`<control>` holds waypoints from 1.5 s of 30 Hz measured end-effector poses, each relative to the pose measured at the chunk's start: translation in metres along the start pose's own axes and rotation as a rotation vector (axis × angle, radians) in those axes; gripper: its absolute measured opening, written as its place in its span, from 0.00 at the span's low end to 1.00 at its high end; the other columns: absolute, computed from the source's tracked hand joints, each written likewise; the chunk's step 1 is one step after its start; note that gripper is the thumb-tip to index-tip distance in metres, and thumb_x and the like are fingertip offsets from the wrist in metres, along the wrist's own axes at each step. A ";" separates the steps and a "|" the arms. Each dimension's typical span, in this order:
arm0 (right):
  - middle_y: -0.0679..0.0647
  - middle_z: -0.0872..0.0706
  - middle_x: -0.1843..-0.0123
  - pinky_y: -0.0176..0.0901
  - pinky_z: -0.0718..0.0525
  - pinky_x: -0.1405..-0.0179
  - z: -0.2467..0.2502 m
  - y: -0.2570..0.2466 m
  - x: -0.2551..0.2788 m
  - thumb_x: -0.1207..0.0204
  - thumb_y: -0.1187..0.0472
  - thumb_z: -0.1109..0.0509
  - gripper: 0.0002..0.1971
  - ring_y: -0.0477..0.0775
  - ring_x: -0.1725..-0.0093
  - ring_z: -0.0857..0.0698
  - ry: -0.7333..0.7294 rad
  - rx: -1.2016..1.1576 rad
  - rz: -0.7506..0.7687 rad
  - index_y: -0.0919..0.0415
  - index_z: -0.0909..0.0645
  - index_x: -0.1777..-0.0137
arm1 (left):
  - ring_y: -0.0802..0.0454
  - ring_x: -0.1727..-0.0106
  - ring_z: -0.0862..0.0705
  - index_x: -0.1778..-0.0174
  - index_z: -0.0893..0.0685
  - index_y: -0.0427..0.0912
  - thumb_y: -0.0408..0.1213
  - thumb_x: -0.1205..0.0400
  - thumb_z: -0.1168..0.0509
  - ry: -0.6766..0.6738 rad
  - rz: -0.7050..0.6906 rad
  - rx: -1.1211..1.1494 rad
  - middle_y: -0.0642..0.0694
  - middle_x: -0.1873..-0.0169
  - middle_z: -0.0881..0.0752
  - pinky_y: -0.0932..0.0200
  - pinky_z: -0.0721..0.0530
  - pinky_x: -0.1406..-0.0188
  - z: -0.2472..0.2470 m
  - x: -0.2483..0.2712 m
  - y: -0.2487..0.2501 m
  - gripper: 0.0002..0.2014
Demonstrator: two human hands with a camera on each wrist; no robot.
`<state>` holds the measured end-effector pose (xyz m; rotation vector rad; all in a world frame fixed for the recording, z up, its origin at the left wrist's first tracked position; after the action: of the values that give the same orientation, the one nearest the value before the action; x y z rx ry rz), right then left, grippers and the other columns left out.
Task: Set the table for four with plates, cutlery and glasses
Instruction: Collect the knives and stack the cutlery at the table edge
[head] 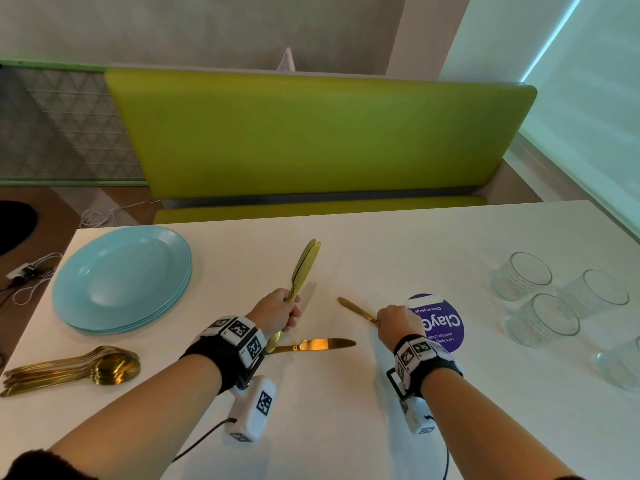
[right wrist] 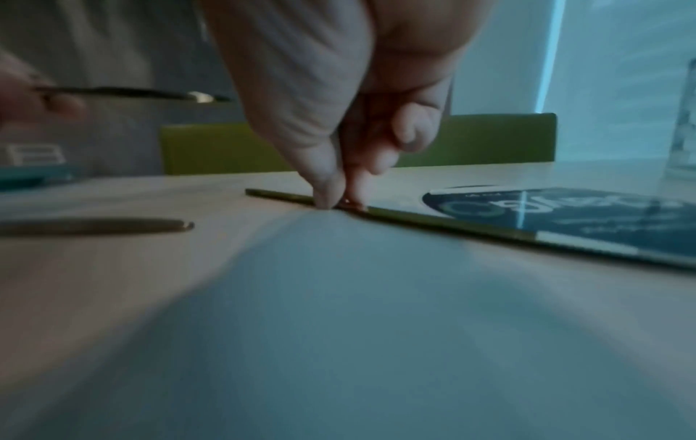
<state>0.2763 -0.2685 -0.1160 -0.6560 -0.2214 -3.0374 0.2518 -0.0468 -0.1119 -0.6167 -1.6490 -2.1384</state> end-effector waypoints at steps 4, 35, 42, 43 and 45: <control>0.57 0.15 0.42 0.45 0.18 0.47 0.006 -0.002 0.005 0.17 0.63 0.47 0.15 0.57 0.42 0.15 0.048 0.084 0.068 0.62 0.21 0.39 | 0.53 0.69 0.25 0.48 0.25 0.39 0.32 0.13 0.53 -0.006 -0.007 -0.026 0.45 0.65 0.21 0.62 0.25 0.70 -0.003 0.001 0.004 0.10; 0.44 0.20 0.77 0.39 0.21 0.71 0.094 -0.155 0.067 0.54 0.53 0.14 0.11 0.49 0.70 0.19 0.466 0.324 0.754 0.49 0.16 0.79 | 0.53 0.72 0.28 0.60 0.28 0.36 0.24 0.18 0.51 -0.182 0.031 0.014 0.43 0.66 0.24 0.64 0.29 0.75 -0.021 0.028 0.007 0.10; 0.43 0.16 0.74 0.33 0.21 0.70 0.082 -0.155 0.062 0.54 0.55 0.13 0.12 0.49 0.69 0.16 0.504 -0.021 0.627 0.47 0.14 0.73 | 0.53 0.73 0.29 0.58 0.27 0.40 0.25 0.16 0.52 -0.063 0.052 0.038 0.44 0.68 0.25 0.63 0.32 0.76 0.003 0.026 -0.014 0.11; 0.47 0.13 0.66 0.37 0.20 0.62 0.073 -0.153 0.062 0.43 0.55 0.17 0.08 0.51 0.60 0.14 0.449 -0.055 0.613 0.50 0.11 0.64 | 0.53 0.72 0.28 0.56 0.26 0.39 0.26 0.16 0.52 -0.024 0.055 0.031 0.45 0.67 0.24 0.63 0.31 0.76 0.013 0.027 -0.017 0.10; 0.54 0.14 0.43 0.46 0.25 0.42 0.037 -0.153 0.059 0.22 0.56 0.33 0.12 0.56 0.38 0.21 0.210 -0.011 0.569 0.55 0.15 0.40 | 0.53 0.71 0.27 0.52 0.26 0.38 0.28 0.15 0.51 0.025 0.050 0.042 0.45 0.67 0.24 0.63 0.29 0.74 0.030 0.029 -0.023 0.09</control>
<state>0.2290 -0.1113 -0.0791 -0.3204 -0.0059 -2.5289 0.2184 -0.0126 -0.1076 -0.6093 -1.6438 -2.0632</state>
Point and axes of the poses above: each hand's wrist, its own x-axis away from the middle knuckle, its own z-axis out of the back of the hand, y = z × x, the point moved 9 cm from there along -x, towards the middle knuckle
